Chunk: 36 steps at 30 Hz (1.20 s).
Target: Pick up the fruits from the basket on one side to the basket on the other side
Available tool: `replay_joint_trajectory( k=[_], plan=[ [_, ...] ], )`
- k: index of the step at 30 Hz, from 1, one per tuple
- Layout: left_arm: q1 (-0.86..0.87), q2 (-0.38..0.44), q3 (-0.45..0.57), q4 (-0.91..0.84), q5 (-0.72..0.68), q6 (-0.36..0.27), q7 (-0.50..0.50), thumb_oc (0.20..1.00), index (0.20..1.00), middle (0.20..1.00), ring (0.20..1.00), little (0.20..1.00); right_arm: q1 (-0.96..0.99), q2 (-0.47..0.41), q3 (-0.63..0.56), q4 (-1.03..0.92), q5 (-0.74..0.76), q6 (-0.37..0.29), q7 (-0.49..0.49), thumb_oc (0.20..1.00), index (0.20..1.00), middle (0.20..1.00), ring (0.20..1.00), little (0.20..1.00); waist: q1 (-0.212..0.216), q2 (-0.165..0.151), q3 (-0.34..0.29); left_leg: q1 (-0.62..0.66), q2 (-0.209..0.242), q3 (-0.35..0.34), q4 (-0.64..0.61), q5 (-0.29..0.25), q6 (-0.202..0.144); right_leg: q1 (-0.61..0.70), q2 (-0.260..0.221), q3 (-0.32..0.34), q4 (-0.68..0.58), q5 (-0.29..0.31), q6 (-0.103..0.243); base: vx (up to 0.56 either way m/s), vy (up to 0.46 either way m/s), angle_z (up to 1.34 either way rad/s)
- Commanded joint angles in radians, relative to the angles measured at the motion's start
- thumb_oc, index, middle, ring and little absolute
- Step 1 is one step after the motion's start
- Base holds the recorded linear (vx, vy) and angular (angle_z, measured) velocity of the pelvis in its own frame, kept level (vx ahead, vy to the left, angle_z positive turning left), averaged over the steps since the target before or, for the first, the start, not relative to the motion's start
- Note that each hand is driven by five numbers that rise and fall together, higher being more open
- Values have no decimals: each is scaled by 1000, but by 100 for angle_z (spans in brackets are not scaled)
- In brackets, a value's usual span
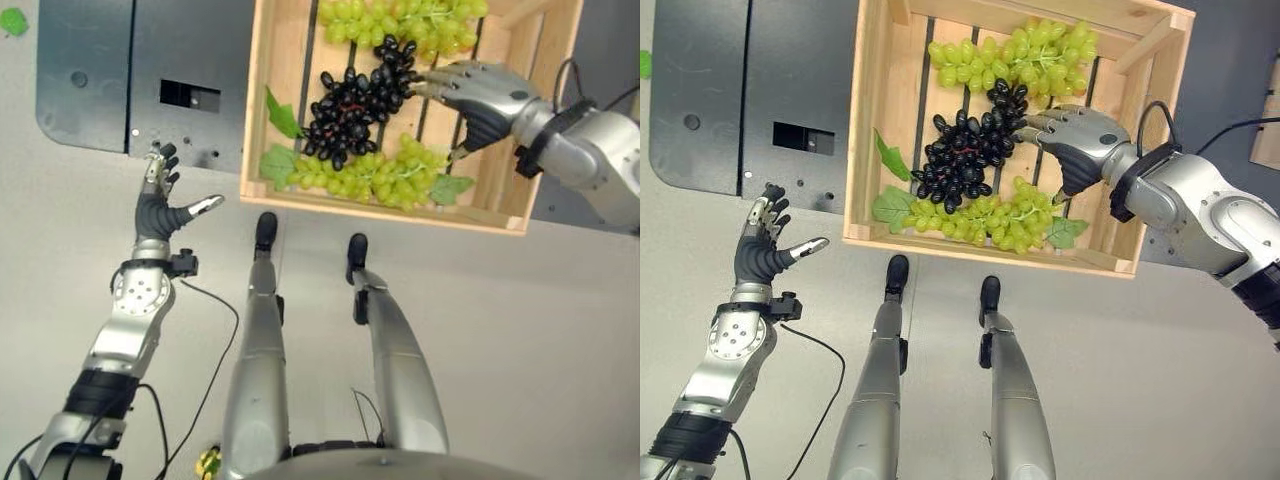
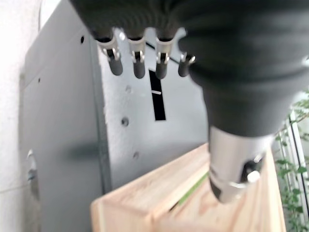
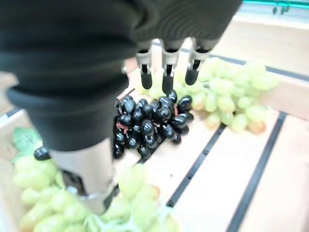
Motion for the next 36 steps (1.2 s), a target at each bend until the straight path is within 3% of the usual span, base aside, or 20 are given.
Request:
replay_joint_trajectory(
  k=[1, 9, 14, 26, 36],
  plan=[
    [61, 50, 81, -105, 33, -32, -7, 1000, 1000, 1000, 1000, 1000, -66, -19, -6, -6, 41, -18, -3, 1000, 1000, 1000, 1000, 1000, 7, -54, -1, 77, -30, 21, 45, -99, 41, 81, -12, 4, -175, 121, 58, 0, 0, 0],
    [43, 45, 65, -100, 25, -32, -2, 1000, 1000, 1000, 1000, 1000, -167, 56, 96, 69, 11, -9, 1, 1000, 1000, 1000, 1000, 1000, 21, -41, -1, 73, -31, 17, 41, -94, 40, 80, -14, -1, -175, 120, 56, 0, 0, 0],
    [20, 32, 45, -88, 15, -31, 9, 1000, 1000, 1000, 1000, 1000, -236, 164, 147, 198, -58, 10, -41, 1000, 1000, 1000, 1000, 1000, 34, -23, -1, 59, -33, 11, 39, -90, 41, 69, -16, -5, -171, 118, 53, 0, 0, 0],
    [-26, 13, -1, -68, 3, -36, 32, 1000, 1000, 1000, 1000, 1000, -364, 326, 234, 367, -199, 34, -89, 1000, 1000, 1000, 1000, 1000, 55, -2, -1, 42, -38, 6, 45, -96, 46, 56, -16, -6, -170, 114, 55, 0, 0, 0],
    [-72, 23, -60, -52, -10, -56, 34, 1000, 1000, 1000, 1000, 1000, -447, 437, 415, 690, -339, 52, -104, 1000, 1000, 1000, 1000, 1000, 91, 26, -1, 14, -48, -9, 58, -96, 47, 37, -22, -12, -162, 112, 57, 0, 0, 0]
  ],
)
